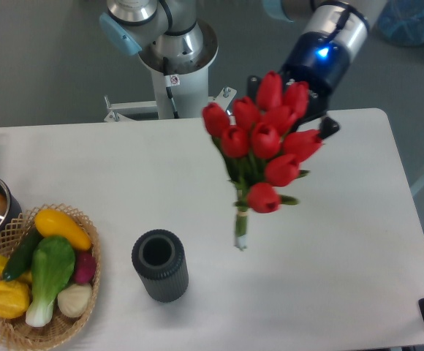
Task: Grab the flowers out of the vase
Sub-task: 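Raise the tulip bunch higher and carry it away from the vase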
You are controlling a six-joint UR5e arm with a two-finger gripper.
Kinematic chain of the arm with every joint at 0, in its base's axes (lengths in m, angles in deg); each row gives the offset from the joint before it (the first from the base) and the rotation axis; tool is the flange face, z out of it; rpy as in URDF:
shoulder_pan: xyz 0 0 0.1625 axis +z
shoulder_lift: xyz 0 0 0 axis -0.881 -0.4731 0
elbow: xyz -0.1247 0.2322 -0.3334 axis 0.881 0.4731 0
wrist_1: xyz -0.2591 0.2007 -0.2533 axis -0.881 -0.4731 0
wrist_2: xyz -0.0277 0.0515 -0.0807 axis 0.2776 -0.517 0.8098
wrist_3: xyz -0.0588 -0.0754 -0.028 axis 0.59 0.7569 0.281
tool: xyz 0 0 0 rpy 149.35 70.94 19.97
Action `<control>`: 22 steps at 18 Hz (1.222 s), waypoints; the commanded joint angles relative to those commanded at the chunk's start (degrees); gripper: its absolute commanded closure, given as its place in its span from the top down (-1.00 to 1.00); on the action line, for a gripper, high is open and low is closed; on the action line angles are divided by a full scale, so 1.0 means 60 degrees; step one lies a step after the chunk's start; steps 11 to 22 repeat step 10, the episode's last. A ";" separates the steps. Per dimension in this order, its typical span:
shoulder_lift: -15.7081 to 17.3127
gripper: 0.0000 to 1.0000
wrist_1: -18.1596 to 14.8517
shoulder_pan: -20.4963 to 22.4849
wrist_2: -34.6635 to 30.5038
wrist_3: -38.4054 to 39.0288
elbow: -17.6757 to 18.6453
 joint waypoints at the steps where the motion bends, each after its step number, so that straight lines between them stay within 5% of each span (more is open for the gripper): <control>1: 0.0000 -0.35 0.0000 0.0044 0.0000 -0.0059 0.0029; 22: 0.0044 -0.35 0.0000 0.0396 0.0000 -0.0338 0.0381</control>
